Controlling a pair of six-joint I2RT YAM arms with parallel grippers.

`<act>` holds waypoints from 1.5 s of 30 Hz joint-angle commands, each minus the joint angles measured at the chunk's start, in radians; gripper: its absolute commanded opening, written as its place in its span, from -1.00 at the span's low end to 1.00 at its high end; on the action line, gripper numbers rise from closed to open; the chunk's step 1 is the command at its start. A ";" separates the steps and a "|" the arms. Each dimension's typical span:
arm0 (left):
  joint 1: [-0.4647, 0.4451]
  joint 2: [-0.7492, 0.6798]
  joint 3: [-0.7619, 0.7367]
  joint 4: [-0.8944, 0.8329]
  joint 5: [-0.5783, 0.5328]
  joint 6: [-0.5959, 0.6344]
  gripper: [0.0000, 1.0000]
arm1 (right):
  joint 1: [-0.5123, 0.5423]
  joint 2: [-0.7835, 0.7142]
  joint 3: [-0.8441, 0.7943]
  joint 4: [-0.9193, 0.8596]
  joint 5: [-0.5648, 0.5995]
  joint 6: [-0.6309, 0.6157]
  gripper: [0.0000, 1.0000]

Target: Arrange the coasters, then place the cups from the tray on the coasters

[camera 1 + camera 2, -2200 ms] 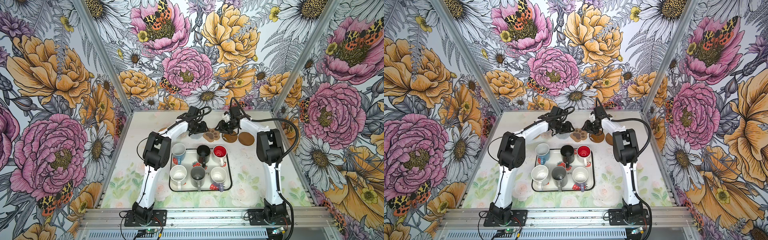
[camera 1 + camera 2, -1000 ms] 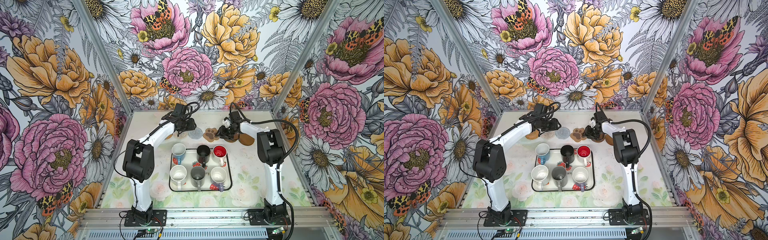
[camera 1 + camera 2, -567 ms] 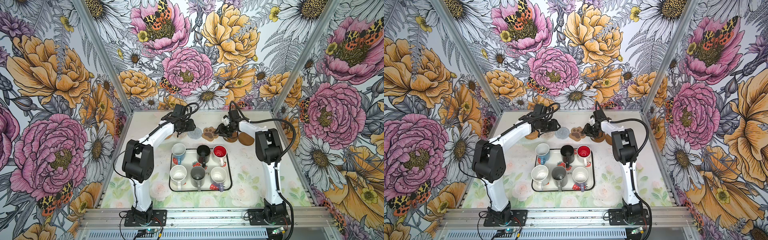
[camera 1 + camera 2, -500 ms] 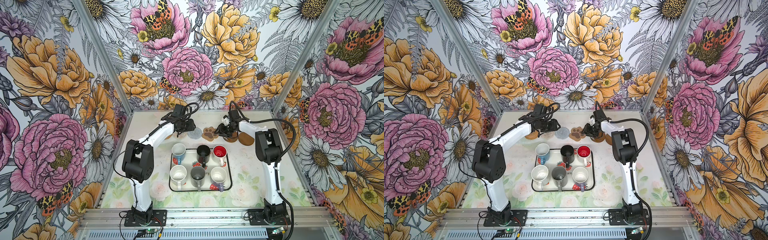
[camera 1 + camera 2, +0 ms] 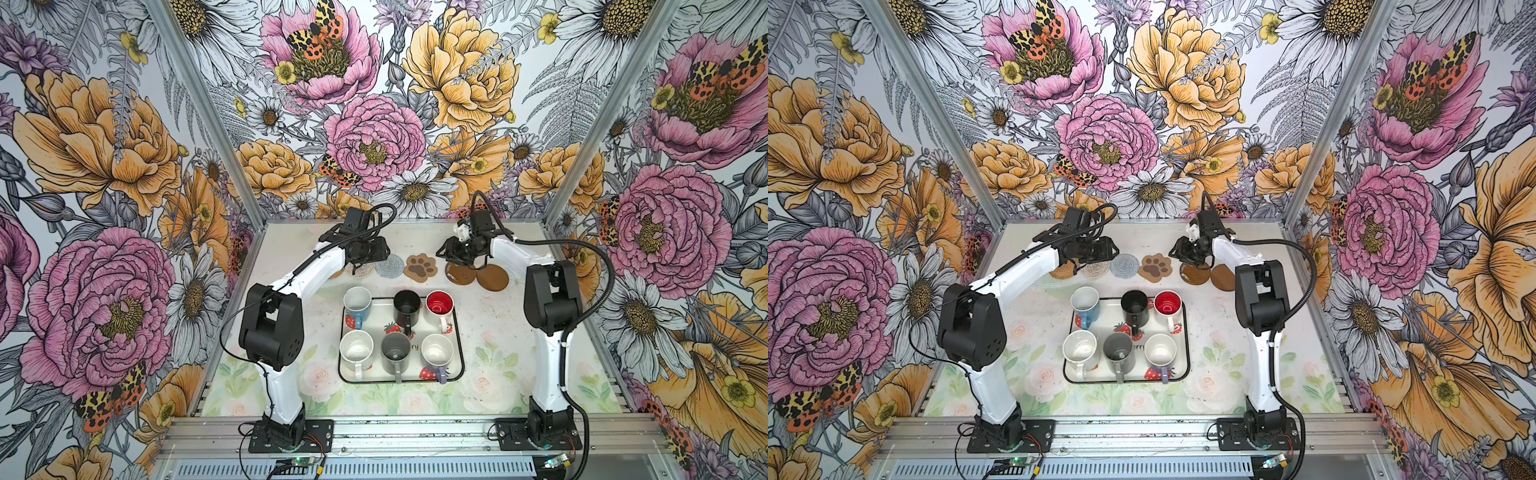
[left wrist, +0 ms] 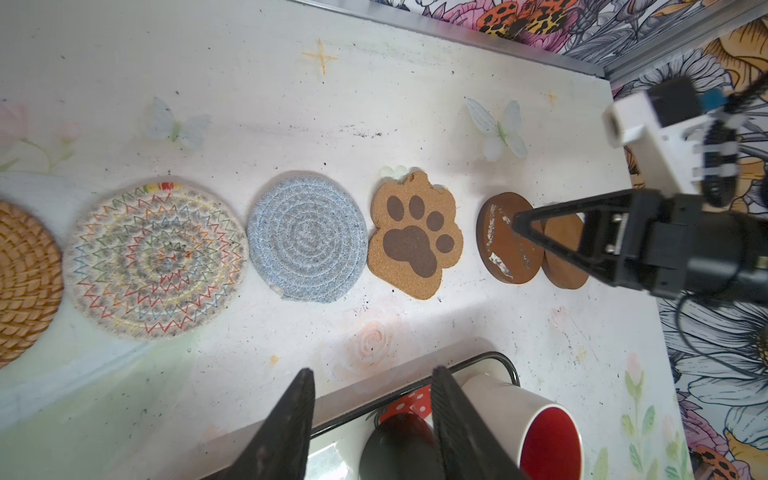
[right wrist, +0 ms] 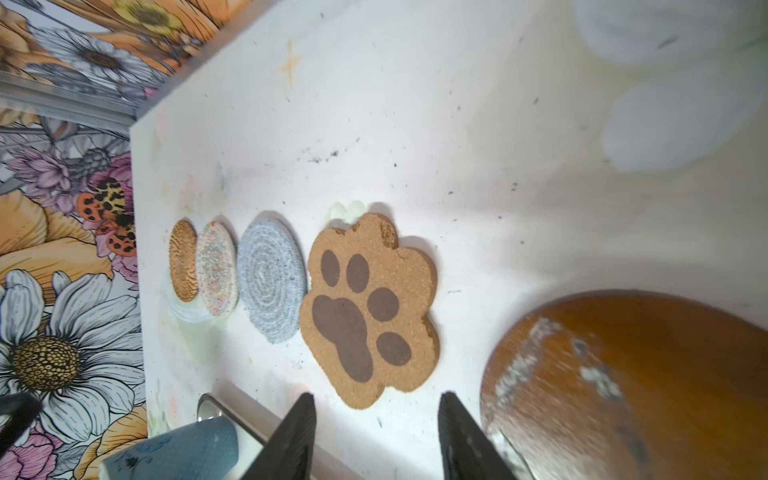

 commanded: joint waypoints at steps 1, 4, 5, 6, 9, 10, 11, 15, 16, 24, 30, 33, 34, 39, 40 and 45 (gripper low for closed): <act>-0.007 -0.066 -0.021 0.017 -0.024 -0.001 -0.04 | -0.050 -0.130 -0.069 0.004 0.026 -0.035 0.02; -0.009 -0.071 -0.027 0.019 -0.025 -0.003 -0.05 | -0.093 -0.192 -0.162 0.002 0.056 -0.051 0.02; -0.010 -0.071 -0.029 0.021 -0.023 -0.004 -0.04 | -0.104 -0.208 -0.190 0.003 0.064 -0.056 0.02; -0.010 -0.071 -0.029 0.023 -0.025 -0.006 -0.05 | -0.113 -0.219 -0.217 0.004 0.072 -0.060 0.02; -0.018 -0.074 -0.029 0.027 -0.029 -0.013 -0.05 | -0.126 -0.227 -0.273 0.005 0.076 -0.067 0.03; -0.020 -0.075 -0.029 0.029 -0.030 -0.015 -0.05 | -0.128 -0.222 -0.283 0.005 0.078 -0.068 0.03; -0.024 -0.076 -0.028 0.031 -0.031 -0.016 -0.05 | -0.129 -0.215 -0.291 0.005 0.077 -0.068 0.03; -0.033 -0.077 -0.028 0.032 -0.040 -0.022 -0.04 | -0.131 -0.170 -0.303 0.012 0.076 -0.065 0.03; -0.035 -0.078 -0.029 0.034 -0.042 -0.023 -0.04 | -0.133 -0.159 -0.301 0.015 0.072 -0.063 0.03; -0.039 -0.075 -0.041 0.049 -0.037 -0.032 -0.04 | -0.136 -0.074 -0.281 0.048 0.038 -0.034 0.03; -0.038 -0.065 -0.023 0.051 -0.029 -0.030 -0.04 | -0.137 -0.038 -0.265 0.057 0.036 -0.024 0.03; -0.040 -0.061 -0.021 0.051 -0.025 -0.031 -0.04 | -0.141 -0.018 -0.249 0.057 0.042 -0.020 0.04; -0.038 -0.059 -0.021 0.051 -0.026 -0.031 -0.04 | -0.142 -0.011 -0.242 0.057 0.043 -0.018 0.04; -0.038 -0.061 -0.024 0.051 -0.025 -0.029 -0.04 | -0.143 0.030 -0.197 0.057 0.035 -0.005 0.04; -0.040 -0.061 -0.024 0.051 -0.026 -0.029 -0.04 | -0.142 0.036 -0.190 0.057 0.034 -0.001 0.03; -0.036 -0.061 -0.024 0.049 -0.026 -0.031 -0.04 | -0.134 0.058 -0.161 0.057 0.028 0.007 0.02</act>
